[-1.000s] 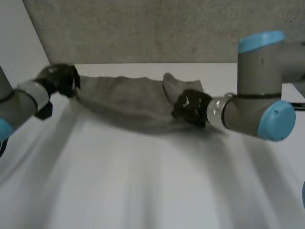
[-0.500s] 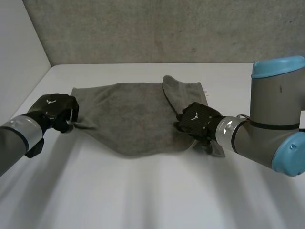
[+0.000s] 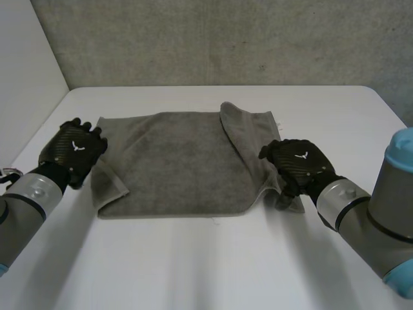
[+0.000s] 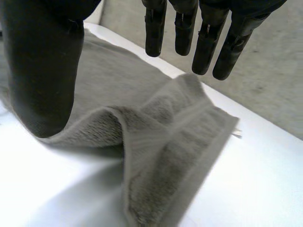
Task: Fold the towel.
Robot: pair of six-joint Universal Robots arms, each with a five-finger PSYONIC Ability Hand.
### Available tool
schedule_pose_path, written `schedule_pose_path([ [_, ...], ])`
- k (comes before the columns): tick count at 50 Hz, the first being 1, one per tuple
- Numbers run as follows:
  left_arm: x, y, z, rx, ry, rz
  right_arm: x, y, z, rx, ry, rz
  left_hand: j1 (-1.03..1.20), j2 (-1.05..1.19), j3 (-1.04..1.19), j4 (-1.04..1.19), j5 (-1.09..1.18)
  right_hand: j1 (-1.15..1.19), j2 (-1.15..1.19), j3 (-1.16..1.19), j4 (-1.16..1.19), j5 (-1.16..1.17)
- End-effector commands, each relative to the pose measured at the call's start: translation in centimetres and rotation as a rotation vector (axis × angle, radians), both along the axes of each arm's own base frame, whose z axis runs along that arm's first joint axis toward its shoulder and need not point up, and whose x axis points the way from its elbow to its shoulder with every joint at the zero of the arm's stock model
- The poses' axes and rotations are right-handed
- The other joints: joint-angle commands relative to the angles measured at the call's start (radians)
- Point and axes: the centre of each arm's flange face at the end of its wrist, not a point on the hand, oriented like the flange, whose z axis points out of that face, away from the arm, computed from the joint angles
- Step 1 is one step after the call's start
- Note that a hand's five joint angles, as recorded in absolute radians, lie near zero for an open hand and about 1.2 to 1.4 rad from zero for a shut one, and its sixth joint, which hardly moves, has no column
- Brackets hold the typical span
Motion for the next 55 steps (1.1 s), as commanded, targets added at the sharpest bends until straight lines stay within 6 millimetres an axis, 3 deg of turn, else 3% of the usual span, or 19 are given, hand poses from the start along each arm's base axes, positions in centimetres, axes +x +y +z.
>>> schedule_pose_path([
  [1,-0.6,0.2,-1.8,0.075,0.013,-0.058,-0.1,-0.8,-2.1,-0.008,0.034,-0.063,-0.020,-0.029,-0.030,-0.026,0.006,-0.021,-0.010,0.002,0.005,0.035],
  [4,-0.8,0.3,-2.6,0.099,0.013,-0.084,0.0,-1.2,-3.2,0.016,0.046,-0.057,-0.020,-0.029,-0.030,-0.026,0.006,-0.015,-0.004,0.008,0.011,0.040],
  [13,-1.5,0.4,-3.4,0.127,0.029,-0.168,0.1,-1.7,-3.7,0.019,0.050,-0.060,0.012,0.004,0.002,0.006,0.039,-0.012,-0.001,0.011,0.014,0.043],
  [21,-2.3,-0.7,-3.8,0.151,0.035,-0.187,0.2,-1.6,-3.7,0.019,0.050,-0.053,0.018,0.010,0.008,0.012,0.044,-0.006,0.005,0.017,0.020,0.049],
  [30,-3.6,-2.1,-6.2,0.216,0.007,-0.180,0.2,-1.4,-3.8,0.024,0.055,-0.046,0.018,0.010,0.008,0.012,0.044,-0.009,0.002,0.014,0.017,0.046],
  [41,-2.8,-3.6,-6.2,0.195,-0.006,-0.104,0.3,-1.5,-3.7,0.022,0.053,-0.045,0.024,0.016,0.014,0.018,0.050,-0.009,0.002,0.014,0.017,0.046],
  [49,0.0,-4.8,-5.1,0.168,-0.021,0.048,0.2,-1.4,-3.7,0.022,0.053,-0.045,0.027,0.018,0.017,0.021,0.053,-0.009,0.002,0.014,0.017,0.046],
  [55,1.4,-4.7,-5.0,0.179,-0.017,0.088,0.3,-1.5,-3.6,0.019,0.052,-0.045,0.030,0.021,0.020,0.024,0.056,-0.012,-0.001,0.011,0.014,0.043],
])
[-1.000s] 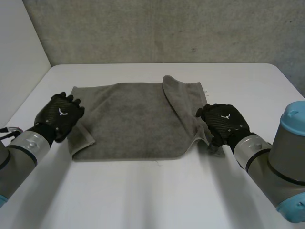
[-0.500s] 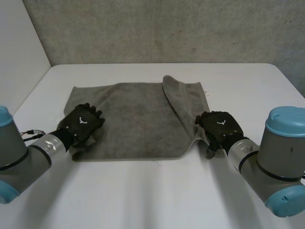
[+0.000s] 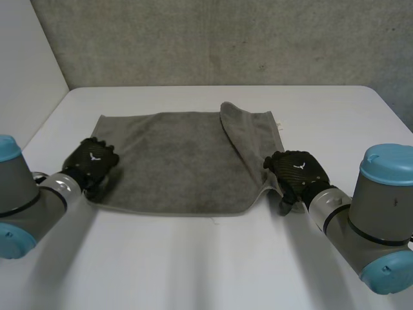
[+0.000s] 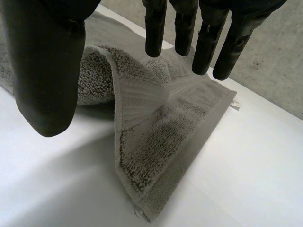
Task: Fold the towel.
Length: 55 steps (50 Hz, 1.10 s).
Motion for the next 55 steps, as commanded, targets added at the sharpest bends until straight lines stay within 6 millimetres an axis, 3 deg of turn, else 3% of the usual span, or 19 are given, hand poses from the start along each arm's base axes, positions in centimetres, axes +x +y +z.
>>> schedule_pose_path([
  [1,1.9,0.0,0.3,0.007,-0.003,0.061,0.0,0.0,0.1,-0.002,-0.001,0.001,0.018,0.019,0.017,0.021,0.007,-0.012,-0.003,0.009,0.012,0.004],
  [9,3.6,0.7,-0.1,0.037,-0.002,0.106,0.0,0.1,0.0,-0.013,0.022,0.011,0.024,0.025,0.023,0.027,0.013,-0.015,-0.006,0.006,0.009,0.001],
  [16,4.4,1.6,1.3,0.019,0.031,0.085,0.1,0.1,0.0,-0.014,0.027,0.014,0.024,0.025,0.023,0.027,0.013,-0.015,-0.006,0.006,0.009,0.001],
  [30,3.2,4.0,1.4,0.049,0.068,-0.041,0.0,0.1,0.0,-0.013,0.029,0.013,0.068,0.069,0.067,0.071,0.057,-0.017,-0.009,0.003,0.006,-0.002],
  [55,3.0,3.4,-0.9,0.168,0.081,-0.044,-0.1,-0.2,0.1,-0.018,0.030,0.006,0.097,0.098,0.097,0.101,0.086,-0.020,-0.012,0.000,0.003,-0.005],
])
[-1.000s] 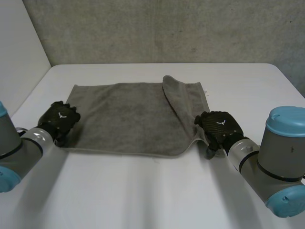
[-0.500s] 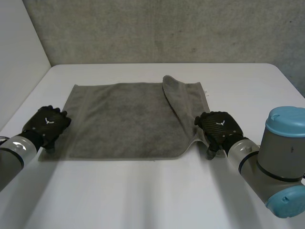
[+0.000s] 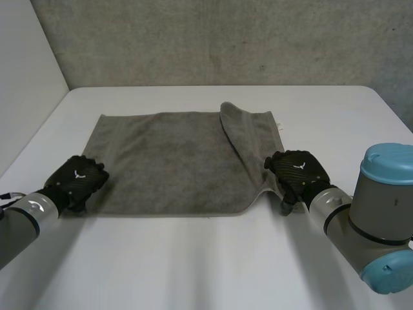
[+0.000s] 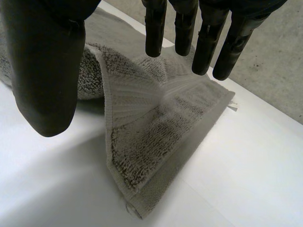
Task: Fold the towel.
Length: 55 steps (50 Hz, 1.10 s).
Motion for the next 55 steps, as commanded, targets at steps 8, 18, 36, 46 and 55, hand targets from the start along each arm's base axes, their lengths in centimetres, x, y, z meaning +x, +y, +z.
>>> schedule_pose_path([
  [8,-0.2,-0.3,-1.1,0.101,0.007,-0.004,-0.1,-0.2,0.1,-0.003,-0.001,-0.006,-0.006,0.007,0.005,0.006,-0.008,-0.020,-0.010,0.000,0.003,-0.003],
  [18,-0.3,-1.2,-1.4,0.095,0.009,-0.003,-0.1,-0.2,0.0,-0.001,-0.001,-0.004,-0.017,-0.005,-0.007,-0.006,-0.020,-0.023,-0.013,-0.003,0.000,-0.006],
  [36,-0.4,-2.7,-1.1,0.071,0.019,0.027,-0.1,-0.2,-0.1,0.003,-0.002,0.003,0.000,0.013,0.011,0.012,-0.002,-0.020,-0.010,0.000,0.003,-0.003],
  [46,-0.4,-3.5,-0.7,0.063,0.046,0.040,-0.1,-0.2,-0.1,0.003,-0.003,0.004,0.009,0.022,0.020,0.021,0.007,-0.023,-0.013,-0.003,0.000,-0.006],
  [55,-0.7,-4.0,-0.6,0.058,0.062,0.038,-0.1,-0.2,-0.1,0.004,-0.002,0.003,0.082,0.095,0.093,0.094,0.080,-0.020,-0.010,0.000,0.003,-0.003],
])
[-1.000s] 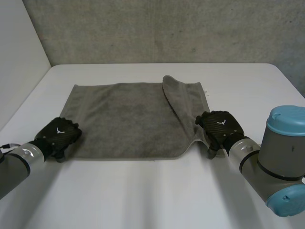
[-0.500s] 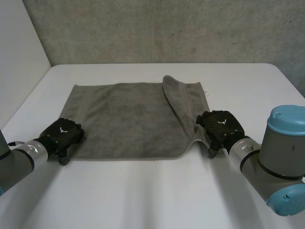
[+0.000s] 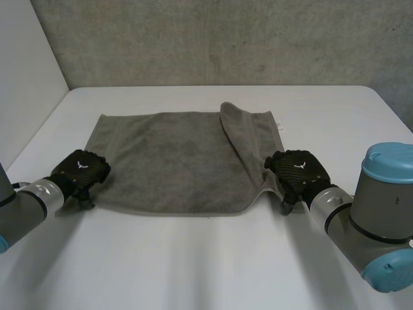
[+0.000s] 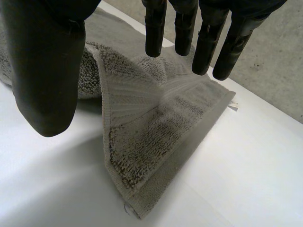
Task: Fold the towel.
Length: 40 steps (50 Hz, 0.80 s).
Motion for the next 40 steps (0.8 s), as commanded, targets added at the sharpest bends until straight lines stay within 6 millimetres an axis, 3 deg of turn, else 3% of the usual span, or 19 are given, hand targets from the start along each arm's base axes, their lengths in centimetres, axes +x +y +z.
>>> schedule_pose_path([
  [1,-0.3,-0.3,0.1,-0.004,0.010,-0.003,0.0,0.0,0.0,0.001,0.001,-0.001,0.070,0.080,0.078,0.079,0.072,-0.020,-0.010,0.000,0.003,-0.003],
  [4,-0.3,-0.5,-0.1,0.000,0.009,-0.002,0.0,0.0,0.0,0.000,0.000,0.000,0.152,0.162,0.160,0.161,0.154,-0.023,-0.013,-0.002,0.000,-0.006],
  [7,-0.3,-0.6,-0.1,-0.003,0.005,0.004,0.0,0.0,0.0,0.002,0.001,0.000,0.352,0.362,0.360,0.361,0.354,-0.020,-0.010,0.000,0.003,-0.003],
  [9,-0.3,-0.7,0.0,-0.003,0.001,0.010,0.0,0.0,0.0,0.000,0.000,0.000,0.618,0.628,0.626,0.627,0.620,-0.020,-0.010,0.000,0.003,-0.003],
  [14,-0.2,-0.5,0.5,-0.005,-0.002,0.023,-0.1,0.0,0.3,-0.010,0.005,0.000,0.856,0.866,0.864,0.865,0.858,-0.020,-0.010,0.000,0.003,-0.003],
  [18,-0.2,-0.3,2.1,-0.034,0.009,0.031,-0.1,-0.1,0.3,-0.014,0.006,-0.002,0.871,0.881,0.879,0.880,0.873,-0.023,-0.013,-0.002,0.000,-0.006],
  [25,-0.2,0.3,3.1,-0.014,0.085,0.065,-0.1,-0.3,0.0,-0.005,0.007,-0.008,0.868,0.879,0.876,0.877,0.870,-0.026,-0.016,-0.005,-0.003,-0.009],
  [40,-0.7,0.5,3.5,-0.011,0.110,0.062,0.0,-0.2,-1.4,0.051,-0.012,-0.018,0.851,0.861,0.859,0.860,0.853,0.026,0.037,0.047,0.050,0.044],
])
